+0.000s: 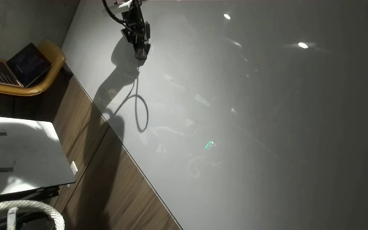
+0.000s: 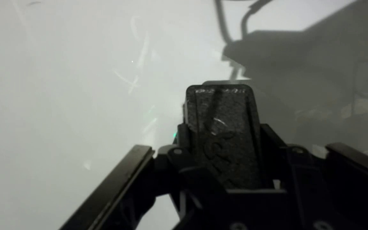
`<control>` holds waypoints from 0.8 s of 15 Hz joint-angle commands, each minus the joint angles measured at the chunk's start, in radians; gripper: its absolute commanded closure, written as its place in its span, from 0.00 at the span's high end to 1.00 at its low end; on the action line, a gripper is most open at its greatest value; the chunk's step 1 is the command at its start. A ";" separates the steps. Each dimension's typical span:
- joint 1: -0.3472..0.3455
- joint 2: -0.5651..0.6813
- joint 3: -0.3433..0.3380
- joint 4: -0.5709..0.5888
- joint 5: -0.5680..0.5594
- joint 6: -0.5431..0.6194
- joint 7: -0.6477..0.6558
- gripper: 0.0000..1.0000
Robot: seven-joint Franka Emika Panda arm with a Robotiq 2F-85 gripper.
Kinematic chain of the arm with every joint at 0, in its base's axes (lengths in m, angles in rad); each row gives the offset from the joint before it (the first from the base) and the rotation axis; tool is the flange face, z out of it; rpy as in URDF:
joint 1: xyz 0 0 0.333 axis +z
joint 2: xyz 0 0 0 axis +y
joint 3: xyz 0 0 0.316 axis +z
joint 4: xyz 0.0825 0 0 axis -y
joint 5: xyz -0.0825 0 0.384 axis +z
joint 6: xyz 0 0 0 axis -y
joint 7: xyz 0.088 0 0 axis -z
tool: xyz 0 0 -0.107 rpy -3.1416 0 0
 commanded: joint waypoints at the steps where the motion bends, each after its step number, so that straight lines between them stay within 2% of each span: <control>1: 0.086 0.184 0.037 0.178 -0.061 -0.035 0.027 0.29; 4: 0.176 0.307 0.035 0.293 -0.089 -0.049 0.025 0.29; 7: 0.235 0.390 0.012 0.403 -0.082 -0.056 -0.010 0.29; 10: 0.258 0.423 -0.009 0.474 -0.075 -0.094 -0.035 0.29; 12: 0.252 0.409 -0.019 0.480 -0.063 -0.110 -0.047 0.29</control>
